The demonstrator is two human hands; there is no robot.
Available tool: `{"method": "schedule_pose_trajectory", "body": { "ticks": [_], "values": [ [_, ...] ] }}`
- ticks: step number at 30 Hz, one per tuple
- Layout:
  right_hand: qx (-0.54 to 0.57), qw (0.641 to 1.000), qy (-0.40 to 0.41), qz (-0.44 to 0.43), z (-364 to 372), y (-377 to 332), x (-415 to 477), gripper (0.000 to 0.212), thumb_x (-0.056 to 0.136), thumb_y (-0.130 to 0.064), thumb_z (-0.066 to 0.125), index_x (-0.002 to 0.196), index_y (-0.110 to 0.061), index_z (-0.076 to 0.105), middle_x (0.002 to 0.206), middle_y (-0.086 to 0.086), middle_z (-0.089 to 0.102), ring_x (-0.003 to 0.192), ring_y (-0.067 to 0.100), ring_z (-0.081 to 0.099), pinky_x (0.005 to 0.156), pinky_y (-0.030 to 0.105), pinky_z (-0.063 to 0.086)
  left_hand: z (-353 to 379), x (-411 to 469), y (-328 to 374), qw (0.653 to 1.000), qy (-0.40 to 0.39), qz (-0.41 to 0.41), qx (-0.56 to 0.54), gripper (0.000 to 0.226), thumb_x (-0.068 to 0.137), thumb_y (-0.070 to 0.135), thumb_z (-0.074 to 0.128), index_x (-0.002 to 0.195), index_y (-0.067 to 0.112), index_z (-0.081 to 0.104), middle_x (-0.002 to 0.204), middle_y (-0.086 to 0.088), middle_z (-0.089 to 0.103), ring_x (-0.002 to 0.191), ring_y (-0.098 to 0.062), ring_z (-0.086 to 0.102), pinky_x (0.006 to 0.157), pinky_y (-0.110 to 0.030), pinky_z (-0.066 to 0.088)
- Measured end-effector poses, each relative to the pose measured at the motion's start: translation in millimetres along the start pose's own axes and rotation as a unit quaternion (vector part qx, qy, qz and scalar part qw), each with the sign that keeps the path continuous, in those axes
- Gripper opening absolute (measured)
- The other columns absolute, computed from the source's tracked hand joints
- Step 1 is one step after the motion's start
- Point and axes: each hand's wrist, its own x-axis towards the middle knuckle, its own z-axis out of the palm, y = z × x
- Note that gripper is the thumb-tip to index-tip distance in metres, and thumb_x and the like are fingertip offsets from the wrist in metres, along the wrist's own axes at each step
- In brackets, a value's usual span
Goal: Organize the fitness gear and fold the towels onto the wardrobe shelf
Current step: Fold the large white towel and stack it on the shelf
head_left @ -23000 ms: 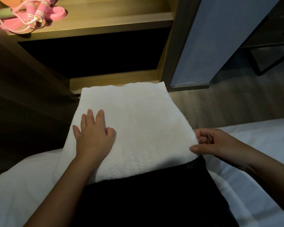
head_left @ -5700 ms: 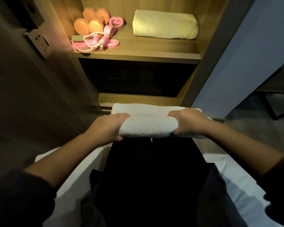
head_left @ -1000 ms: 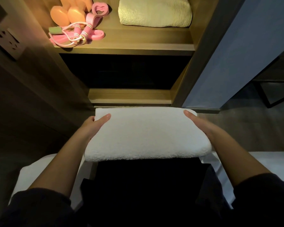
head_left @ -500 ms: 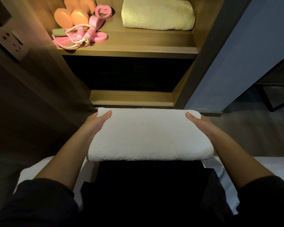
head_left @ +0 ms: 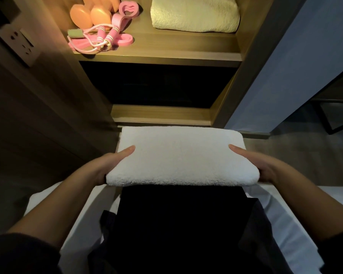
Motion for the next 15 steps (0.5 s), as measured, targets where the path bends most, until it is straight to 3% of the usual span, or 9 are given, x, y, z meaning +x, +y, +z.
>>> {"method": "schedule_pose_trajectory", "body": {
  "ticks": [4,6,10,11,13,15],
  "values": [
    [0.008,0.998,0.044,-0.042,6.5,2.4,-4.3,0.059,0.063,-0.058,0.066,0.103,-0.015,0.064,0.099,0.006,0.074,0.083,0.018,0.071,0.065,0.031,0.052,4.8,0.2,-2.8,0.991,0.096,0.088,0.037,0.055,0.091,0.049,0.06,0.122,0.004,0.059,0.104,-0.008,0.068,0.094,-0.025,0.066,0.081,-0.035,0.05],
    [0.028,0.999,0.019,-0.024,2.4,8.5,-7.3,0.063,0.065,-0.06,0.068,0.11,-0.017,0.064,0.102,0.009,0.075,0.092,0.023,0.072,0.071,0.035,0.056,5.2,-4.1,-4.4,0.994,0.076,0.062,0.038,0.056,0.091,0.054,0.056,0.123,0.008,0.058,0.11,-0.01,0.067,0.098,-0.028,0.066,0.082,-0.037,0.052],
    [0.016,1.0,0.007,0.012,1.1,6.7,-18.1,0.071,0.062,-0.065,0.071,0.113,-0.017,0.063,0.109,0.013,0.073,0.096,0.029,0.071,0.077,0.04,0.059,8.1,-14.9,-2.4,0.997,0.049,-0.042,0.031,0.065,0.083,0.071,0.052,0.107,0.011,0.062,0.085,-0.015,0.073,0.071,-0.031,0.071,0.054,-0.034,0.057],
    [0.014,1.0,0.01,0.001,4.3,5.1,-20.0,0.067,0.065,-0.063,0.069,0.113,-0.016,0.063,0.111,0.013,0.072,0.096,0.028,0.071,0.075,0.038,0.058,9.1,-12.1,-2.4,0.996,0.075,-0.026,0.046,0.068,0.085,0.07,0.052,0.11,0.007,0.061,0.086,-0.015,0.072,0.073,-0.032,0.07,0.056,-0.034,0.056],
    [-0.016,0.998,0.041,-0.044,10.5,4.8,-21.9,0.053,0.078,-0.057,0.064,0.11,-0.015,0.061,0.116,0.012,0.068,0.095,0.025,0.068,0.074,0.038,0.055,10.2,-3.3,-5.7,0.975,0.168,0.054,0.135,0.072,0.09,0.066,0.047,0.118,0.002,0.059,0.105,-0.018,0.066,0.092,-0.034,0.063,0.077,-0.04,0.053],
    [-0.087,0.989,0.089,-0.08,13.9,7.2,-22.1,0.052,0.087,-0.057,0.058,0.114,-0.014,0.06,0.116,0.011,0.065,0.101,0.028,0.064,0.086,0.044,0.054,11.5,0.9,-9.3,0.931,0.232,0.133,0.247,0.072,0.093,0.066,0.039,0.119,0.001,0.057,0.116,-0.017,0.062,0.099,-0.032,0.058,0.085,-0.042,0.049]
  ]
}}
